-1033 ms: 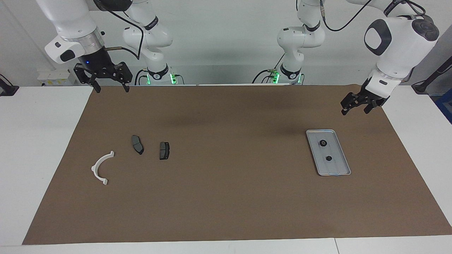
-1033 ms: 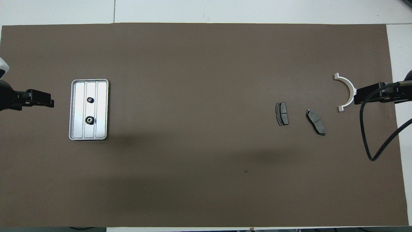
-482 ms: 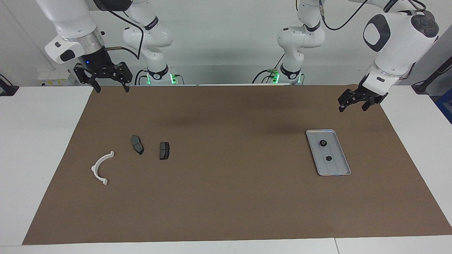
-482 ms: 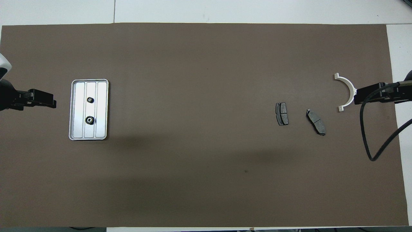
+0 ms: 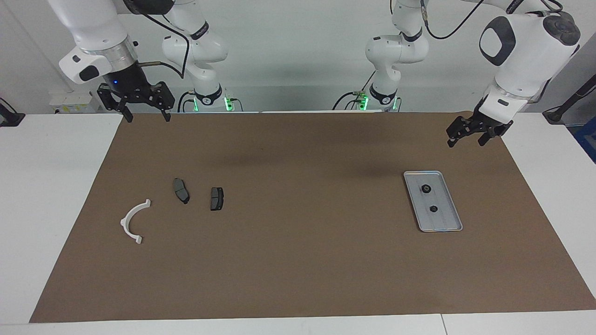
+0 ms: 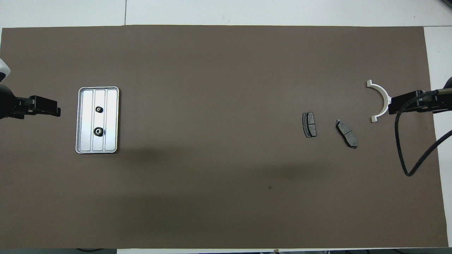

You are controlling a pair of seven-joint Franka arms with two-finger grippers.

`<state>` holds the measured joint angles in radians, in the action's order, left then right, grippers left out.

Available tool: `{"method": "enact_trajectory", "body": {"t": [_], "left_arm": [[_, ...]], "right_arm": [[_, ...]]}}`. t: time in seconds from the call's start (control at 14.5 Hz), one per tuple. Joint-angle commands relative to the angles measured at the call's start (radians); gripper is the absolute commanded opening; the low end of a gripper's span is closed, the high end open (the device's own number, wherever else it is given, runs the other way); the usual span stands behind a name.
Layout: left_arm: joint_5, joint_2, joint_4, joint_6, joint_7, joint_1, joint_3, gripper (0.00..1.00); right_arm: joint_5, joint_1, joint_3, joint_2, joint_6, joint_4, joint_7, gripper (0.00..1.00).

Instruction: Pick bearing gear from pile to tray

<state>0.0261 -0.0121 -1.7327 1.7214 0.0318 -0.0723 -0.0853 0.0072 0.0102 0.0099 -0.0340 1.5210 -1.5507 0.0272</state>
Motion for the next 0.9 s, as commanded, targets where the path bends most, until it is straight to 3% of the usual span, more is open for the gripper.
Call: {"method": "enact_trajectory", "body": {"t": [0.0,0.83], "left_arm": [[0.005,0.017,0.041,-0.04,-0.016,-0.007,-0.004,1.0],[0.003,0.014,0.065,-0.069,-0.056,-0.007,0.026,1.0]], "right_arm": [[-0.013,0.007,-0.008,-0.024,0.005,-0.025,-0.032,1.0],[-0.013,0.007,-0.008,-0.024,0.005,-0.023,-0.032,1.0]]}}
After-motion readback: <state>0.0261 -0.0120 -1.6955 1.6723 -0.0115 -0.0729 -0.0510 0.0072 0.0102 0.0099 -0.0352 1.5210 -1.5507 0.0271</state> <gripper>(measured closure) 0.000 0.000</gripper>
